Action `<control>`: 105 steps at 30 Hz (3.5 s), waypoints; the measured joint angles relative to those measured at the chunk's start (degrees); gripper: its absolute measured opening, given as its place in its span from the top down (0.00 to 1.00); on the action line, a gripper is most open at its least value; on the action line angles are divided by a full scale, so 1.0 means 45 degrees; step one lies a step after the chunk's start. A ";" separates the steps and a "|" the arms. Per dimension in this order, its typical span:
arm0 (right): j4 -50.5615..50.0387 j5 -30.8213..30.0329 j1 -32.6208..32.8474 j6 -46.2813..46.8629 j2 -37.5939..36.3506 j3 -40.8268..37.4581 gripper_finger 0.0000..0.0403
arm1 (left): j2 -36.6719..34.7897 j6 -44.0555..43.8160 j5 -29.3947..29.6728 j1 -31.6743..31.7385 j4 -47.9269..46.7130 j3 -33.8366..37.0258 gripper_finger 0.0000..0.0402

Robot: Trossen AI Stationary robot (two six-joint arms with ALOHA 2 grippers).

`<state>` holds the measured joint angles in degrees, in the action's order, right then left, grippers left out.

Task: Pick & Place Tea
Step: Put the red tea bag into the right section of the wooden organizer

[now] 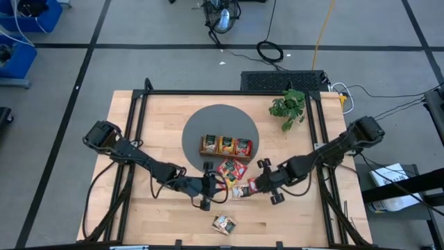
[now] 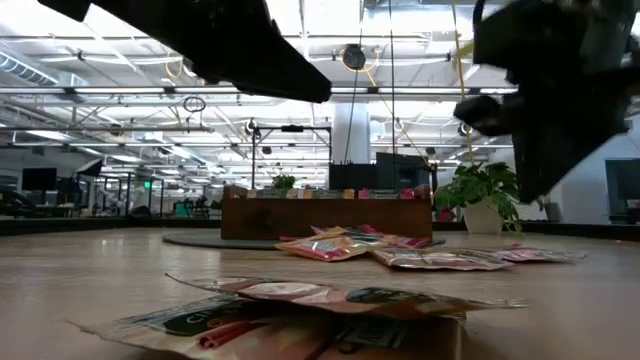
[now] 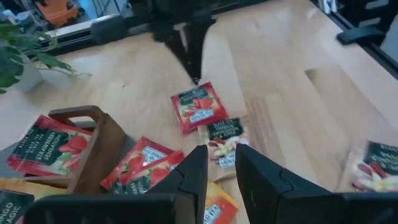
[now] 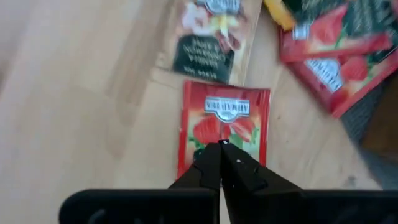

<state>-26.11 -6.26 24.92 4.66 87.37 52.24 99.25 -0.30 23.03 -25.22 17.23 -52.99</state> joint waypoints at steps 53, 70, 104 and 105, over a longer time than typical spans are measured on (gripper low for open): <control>0.4882 0.2459 -0.3617 0.7878 -0.3978 -0.5838 0.66 | 0.6925 0.1289 -0.4648 0.1937 -0.0115 -0.6682 0.78; 0.6749 0.3218 -0.3364 0.8742 -0.3031 -0.6540 0.67 | 0.7298 0.0330 -0.4646 0.2365 -0.0921 -0.6999 0.78; 0.8851 0.4322 -0.2986 0.8397 -0.1749 -0.6540 0.68 | 0.7740 -0.0058 -0.5722 0.2914 -0.0168 -0.6994 0.78; 0.8896 0.4322 -0.2986 0.8333 -0.1749 -0.6540 0.69 | 0.7740 -0.0058 -0.5718 0.2921 -0.0163 -0.6994 0.78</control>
<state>13.92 13.19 11.49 42.16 79.50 22.81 134.08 -0.56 -2.70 -12.08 16.49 -84.47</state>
